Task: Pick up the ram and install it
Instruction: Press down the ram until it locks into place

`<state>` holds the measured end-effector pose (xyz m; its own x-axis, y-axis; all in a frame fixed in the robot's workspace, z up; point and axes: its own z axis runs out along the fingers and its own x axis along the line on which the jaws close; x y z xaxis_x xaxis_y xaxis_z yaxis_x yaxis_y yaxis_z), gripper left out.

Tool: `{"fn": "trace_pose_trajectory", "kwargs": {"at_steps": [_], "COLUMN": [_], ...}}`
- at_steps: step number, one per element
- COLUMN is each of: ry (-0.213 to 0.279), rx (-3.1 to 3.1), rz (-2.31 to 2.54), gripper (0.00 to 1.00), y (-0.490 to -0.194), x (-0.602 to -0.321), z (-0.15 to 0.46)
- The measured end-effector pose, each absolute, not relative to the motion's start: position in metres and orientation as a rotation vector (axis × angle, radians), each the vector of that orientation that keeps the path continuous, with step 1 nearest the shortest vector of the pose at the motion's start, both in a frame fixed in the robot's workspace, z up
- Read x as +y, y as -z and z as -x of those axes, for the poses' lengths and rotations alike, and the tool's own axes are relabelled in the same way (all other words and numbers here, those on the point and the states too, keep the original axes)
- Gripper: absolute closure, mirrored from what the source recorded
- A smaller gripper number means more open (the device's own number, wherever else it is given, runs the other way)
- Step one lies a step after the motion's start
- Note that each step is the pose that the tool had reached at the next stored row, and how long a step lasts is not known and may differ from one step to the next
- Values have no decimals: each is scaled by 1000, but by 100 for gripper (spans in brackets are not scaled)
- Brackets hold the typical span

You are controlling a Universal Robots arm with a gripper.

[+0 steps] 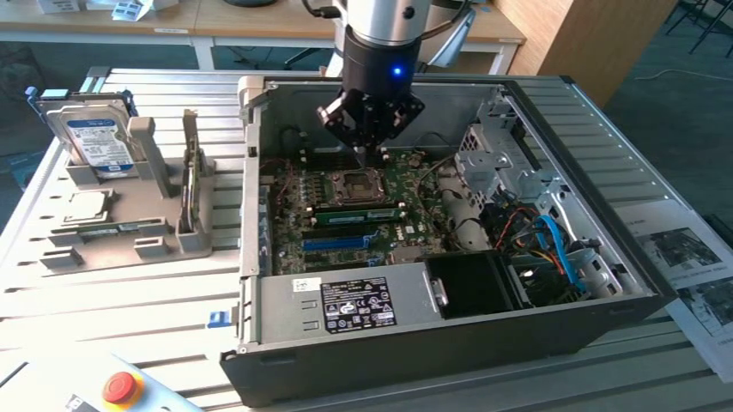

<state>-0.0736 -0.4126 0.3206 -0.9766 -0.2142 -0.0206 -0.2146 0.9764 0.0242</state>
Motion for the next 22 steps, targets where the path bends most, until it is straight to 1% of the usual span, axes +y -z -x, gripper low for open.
{"fn": "trace_pose_trajectory", "kwargs": {"at_steps": [16,22], "ry": [-35,-35], "rx": [3110,3109], "rz": [-82,-97], "gripper": [90,90], "y": [-320,-320], "x": [-412,-412], "z": [74,74]}}
